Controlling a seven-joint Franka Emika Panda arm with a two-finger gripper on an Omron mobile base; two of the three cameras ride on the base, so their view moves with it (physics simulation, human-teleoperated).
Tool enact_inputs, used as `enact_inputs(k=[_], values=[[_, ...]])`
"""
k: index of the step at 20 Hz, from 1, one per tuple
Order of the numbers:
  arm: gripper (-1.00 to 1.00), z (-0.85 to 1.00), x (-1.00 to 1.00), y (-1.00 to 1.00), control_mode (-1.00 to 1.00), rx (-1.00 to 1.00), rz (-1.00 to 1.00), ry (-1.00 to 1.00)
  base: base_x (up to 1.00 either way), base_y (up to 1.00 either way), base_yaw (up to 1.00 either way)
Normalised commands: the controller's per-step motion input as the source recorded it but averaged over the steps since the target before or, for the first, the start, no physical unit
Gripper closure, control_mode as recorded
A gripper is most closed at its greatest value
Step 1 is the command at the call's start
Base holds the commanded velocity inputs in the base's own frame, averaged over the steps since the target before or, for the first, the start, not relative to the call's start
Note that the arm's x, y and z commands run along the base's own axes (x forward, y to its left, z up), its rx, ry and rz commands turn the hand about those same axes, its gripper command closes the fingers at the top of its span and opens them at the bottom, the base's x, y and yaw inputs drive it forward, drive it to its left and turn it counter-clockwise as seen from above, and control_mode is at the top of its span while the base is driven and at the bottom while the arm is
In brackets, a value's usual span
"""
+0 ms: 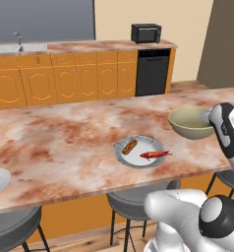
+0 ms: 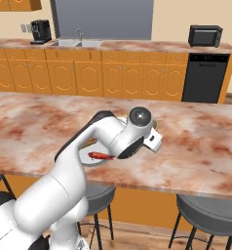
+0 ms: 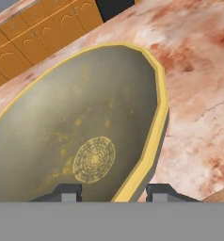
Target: Take the smaller bowl and place it next to the appetizer plate on the dining counter , and place the larger bowl next to the plate with cooked food.
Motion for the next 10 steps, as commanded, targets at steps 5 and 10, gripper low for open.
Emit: enact_inputs(k=[5,10], values=[[1.00,-0.31,0.28,-0.02,-1.00,-0.02,0.00,0.00,0.00,0.00,0.00],[1.00,-0.31,0.34,-0.07,-1.00,0.00,0.00,0.00,0.00,0.00,0.00]])
